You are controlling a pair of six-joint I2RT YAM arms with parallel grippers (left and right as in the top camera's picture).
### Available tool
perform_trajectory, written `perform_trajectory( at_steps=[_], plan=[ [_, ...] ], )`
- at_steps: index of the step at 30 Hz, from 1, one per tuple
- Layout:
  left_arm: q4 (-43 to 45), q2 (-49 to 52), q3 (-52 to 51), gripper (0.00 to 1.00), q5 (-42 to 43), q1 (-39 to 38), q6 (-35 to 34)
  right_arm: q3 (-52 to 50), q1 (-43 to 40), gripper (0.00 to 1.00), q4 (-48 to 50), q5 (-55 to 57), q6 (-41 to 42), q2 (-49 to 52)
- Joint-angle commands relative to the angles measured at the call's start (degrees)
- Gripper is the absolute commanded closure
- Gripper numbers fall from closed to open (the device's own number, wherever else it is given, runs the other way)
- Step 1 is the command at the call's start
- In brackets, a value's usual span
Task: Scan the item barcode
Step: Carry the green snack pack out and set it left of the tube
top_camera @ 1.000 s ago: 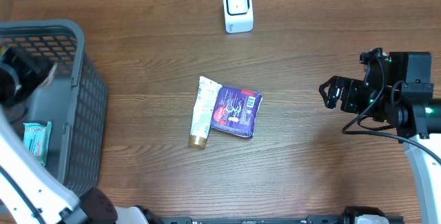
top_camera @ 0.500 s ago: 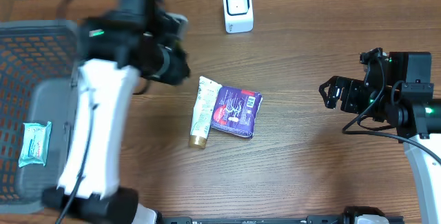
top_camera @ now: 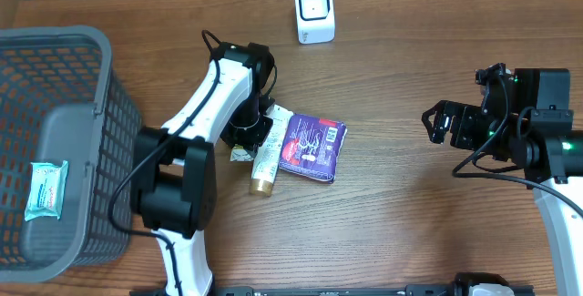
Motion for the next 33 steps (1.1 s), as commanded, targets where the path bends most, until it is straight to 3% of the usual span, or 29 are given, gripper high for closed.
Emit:
perform_trajectory(
  at_steps=[1,3,5,12,19,22,24,25,27,33],
  plan=[
    [0.1,1.9,0.0,0.71,-2.0,0.3,1.1,1.3,0.2,0.00,0.3,-0.3,0.0,-0.1],
    [0.1,3.1,0.0,0.44,-1.8,0.2,1.1,1.3,0.2,0.00,0.3,-0.3,0.0,-0.1],
    [0.1,3.5,0.0,0.32,-1.8,0.2,1.1,1.3,0.2,0.00,0.3,-0.3,0.0,-0.1],
    [-1.9,2.9,8.2,0.39,3.1,0.3,-1.2,1.3,0.2,0.00,0.2,-0.3,0.0,-0.1],
    [-10.7,-4.2,31.4,0.36,3.0,0.3,-7.6,1.3,0.2,0.00,0.8,-0.3,0.0,-0.1],
    [-12.4,-8.8,37.8,0.35,0.0,1.0,-11.5,1.3,0.2,0.00,0.7,-0.3,0.0,-0.1],
    [-13.8,-12.5,40.0,0.33,-6.2,2.4,-15.8,1.3,0.2,0.00,0.6,-0.4,0.0,-0.1],
    [-15.2,-16.1,40.5,0.31,-11.4,4.8,-19.7,1.3,0.2,0.00,0.4,-0.3,0.0,-0.1],
    [-17.5,-20.1,40.5,0.29,-13.7,9.3,-23.2,1.3,0.2,0.00,0.3,-0.3,0.0,-0.1],
    [-17.5,-29.2,38.6,0.30,-5.7,28.0,-24.7,1.3,0.2,0.00,0.5,-0.3,0.0,-0.1]
  ],
)
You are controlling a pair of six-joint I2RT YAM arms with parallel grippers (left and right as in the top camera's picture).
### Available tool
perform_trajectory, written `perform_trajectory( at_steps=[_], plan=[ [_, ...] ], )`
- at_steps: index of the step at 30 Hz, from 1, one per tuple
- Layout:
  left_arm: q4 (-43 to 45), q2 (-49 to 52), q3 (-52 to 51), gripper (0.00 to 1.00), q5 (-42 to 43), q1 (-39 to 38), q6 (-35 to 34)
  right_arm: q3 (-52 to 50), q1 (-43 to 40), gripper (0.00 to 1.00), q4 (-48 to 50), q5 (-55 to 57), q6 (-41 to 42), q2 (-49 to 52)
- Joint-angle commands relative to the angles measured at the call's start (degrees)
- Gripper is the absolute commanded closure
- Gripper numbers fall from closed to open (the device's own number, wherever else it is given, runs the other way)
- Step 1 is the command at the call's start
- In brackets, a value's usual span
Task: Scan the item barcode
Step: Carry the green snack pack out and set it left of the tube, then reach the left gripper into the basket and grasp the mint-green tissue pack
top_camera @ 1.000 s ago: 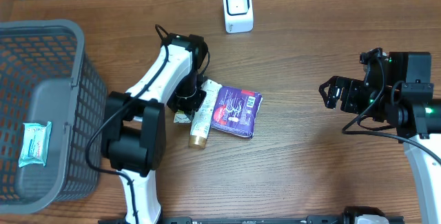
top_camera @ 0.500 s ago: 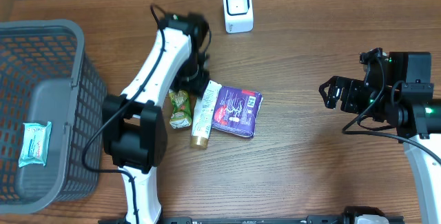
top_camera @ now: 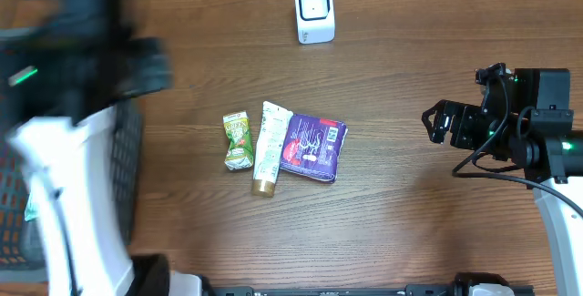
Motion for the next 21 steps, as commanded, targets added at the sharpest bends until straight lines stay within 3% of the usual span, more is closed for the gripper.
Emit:
perform_trajectory(
  at_steps=[1,9,16,17,19,21],
  plan=[
    [-0.3,-4.4,-1.7,0.30,3.3,11.1,-4.1,1.3,0.2,0.00,0.3,-0.3,0.0,-0.1],
    [4.2,-9.4,-16.5,0.28,2.5,29.2,-3.8,1.3,0.2,0.00,0.1,-0.3,0.0,-0.1],
    [18.5,-9.3,-32.2,0.27,2.2,35.2,0.7,1.3,0.2,0.00,-0.1,-0.3,0.0,-0.1],
    [21.0,-9.3,-34.5,0.25,2.3,35.8,0.7,1.3,0.2,0.00,-0.1,-0.3,0.0,-0.1],
    [25.2,-9.2,-38.9,0.05,2.3,36.3,0.6,1.3,0.2,0.00,-0.1,-0.4,0.0,-0.1],
    [27.9,-9.0,-42.9,0.01,2.2,36.5,0.7,1.3,0.2,0.00,-0.1,-0.4,0.0,-0.1]
  ],
)
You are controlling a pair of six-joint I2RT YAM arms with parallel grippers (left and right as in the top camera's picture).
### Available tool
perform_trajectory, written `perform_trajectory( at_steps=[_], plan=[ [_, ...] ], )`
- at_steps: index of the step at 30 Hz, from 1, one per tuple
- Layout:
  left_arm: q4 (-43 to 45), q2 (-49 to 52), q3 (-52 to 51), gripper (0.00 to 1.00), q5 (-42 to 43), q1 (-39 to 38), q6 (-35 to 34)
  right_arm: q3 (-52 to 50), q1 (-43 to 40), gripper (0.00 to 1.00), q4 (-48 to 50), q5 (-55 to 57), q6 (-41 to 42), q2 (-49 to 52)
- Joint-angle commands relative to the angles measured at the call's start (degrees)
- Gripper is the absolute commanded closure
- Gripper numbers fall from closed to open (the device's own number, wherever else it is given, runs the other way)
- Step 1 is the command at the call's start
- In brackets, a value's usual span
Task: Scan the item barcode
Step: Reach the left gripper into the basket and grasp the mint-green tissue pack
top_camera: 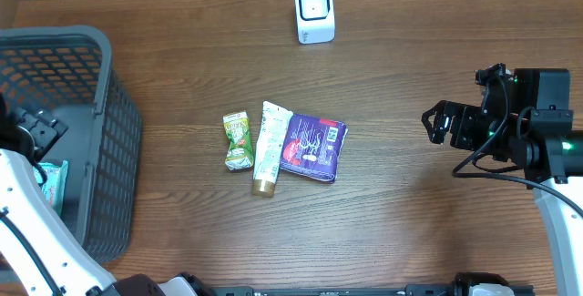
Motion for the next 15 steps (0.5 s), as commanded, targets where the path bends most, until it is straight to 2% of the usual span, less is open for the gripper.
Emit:
perform_trajectory(
  at_steps=[1,5,10,15],
  plan=[
    [3.1,0.0,-6.4,0.00,0.0,0.6,1.1,1.3,0.2,0.00,0.3,-0.4,0.0,-0.1],
    [9.7,2.1,-13.7,0.00,-1.5,0.6,1.9,1.3,0.2,0.00,0.2,-0.4,0.0,-0.1],
    [22.3,6.7,-21.4,0.01,-1.9,0.6,10.2,1.3,0.2,0.00,0.2,-0.3,0.0,-0.1],
    [29.0,13.4,-24.0,0.00,-4.8,0.6,12.9,1.3,0.2,0.00,0.2,-0.3,0.0,-0.1]
  ],
)
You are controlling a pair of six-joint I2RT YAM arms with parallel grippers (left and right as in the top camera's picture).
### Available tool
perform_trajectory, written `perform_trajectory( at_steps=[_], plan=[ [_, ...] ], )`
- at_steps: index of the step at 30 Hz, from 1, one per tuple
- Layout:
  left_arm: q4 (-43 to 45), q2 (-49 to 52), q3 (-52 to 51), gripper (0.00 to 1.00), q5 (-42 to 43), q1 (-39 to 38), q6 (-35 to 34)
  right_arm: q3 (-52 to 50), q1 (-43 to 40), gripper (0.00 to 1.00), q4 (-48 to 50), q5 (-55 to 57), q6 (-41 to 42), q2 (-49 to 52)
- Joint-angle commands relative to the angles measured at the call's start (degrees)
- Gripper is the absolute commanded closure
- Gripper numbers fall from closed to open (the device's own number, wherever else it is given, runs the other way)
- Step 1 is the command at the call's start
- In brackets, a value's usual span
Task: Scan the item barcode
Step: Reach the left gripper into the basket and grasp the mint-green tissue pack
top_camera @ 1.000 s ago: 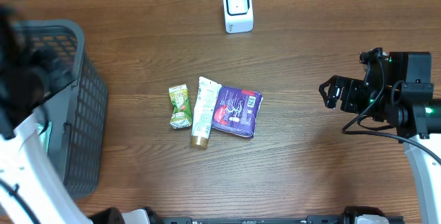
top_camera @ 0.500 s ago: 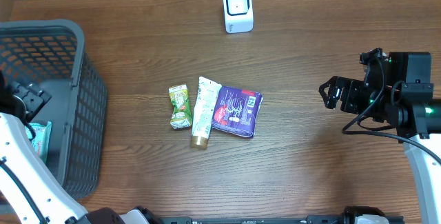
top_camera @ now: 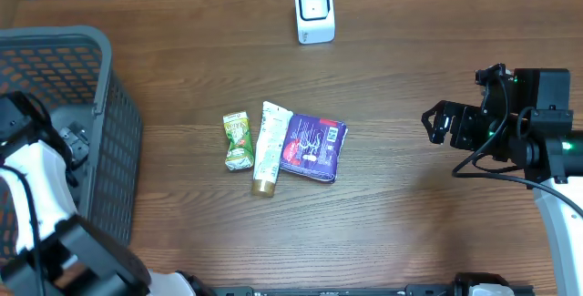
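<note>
Mid-table, three items lie side by side: a green pouch (top_camera: 238,140), a white tube (top_camera: 267,148) and a purple packet (top_camera: 312,148). The white barcode scanner (top_camera: 314,11) stands at the back edge. My left arm (top_camera: 36,173) reaches over the grey mesh basket (top_camera: 55,36) at the far left. Its gripper end (top_camera: 73,143) is a dark shape, and its jaws cannot be made out. On the right, well clear of the items, my right gripper (top_camera: 435,122) hangs open and empty.
The basket fills the left edge of the table, and its inside is mostly covered by my left arm. The right arm's body (top_camera: 537,132) stands at the right edge. Bare wood lies between the items and the scanner.
My left arm has moved from the basket's left edge to over its inside and now covers the teal packet lying there. The right arm and the three items have not moved.
At first my left gripper was down at the green pouch beside the tube. Then the arm was a blur at the left by the basket, with all three items uncovered. Later it stood at the basket's left edge, and now it is over the basket.
</note>
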Motion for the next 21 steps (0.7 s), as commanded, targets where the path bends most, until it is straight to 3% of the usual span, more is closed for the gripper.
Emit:
perform_trajectory(
  at_steps=[1,11,21],
  plan=[
    [1.6,5.2,-1.3,0.00,-3.8,0.3,4.1,1.3,0.2,0.00,0.2,-0.3,0.0,-0.1],
    [5.5,11.7,-1.3,0.02,-15.3,0.3,7.8,1.3,0.2,0.00,-0.7,-0.3,0.0,-0.1],
    [9.4,12.5,-1.4,0.04,-15.6,0.4,11.0,1.3,0.2,0.00,-1.4,-0.3,0.0,-0.1]
  ],
)
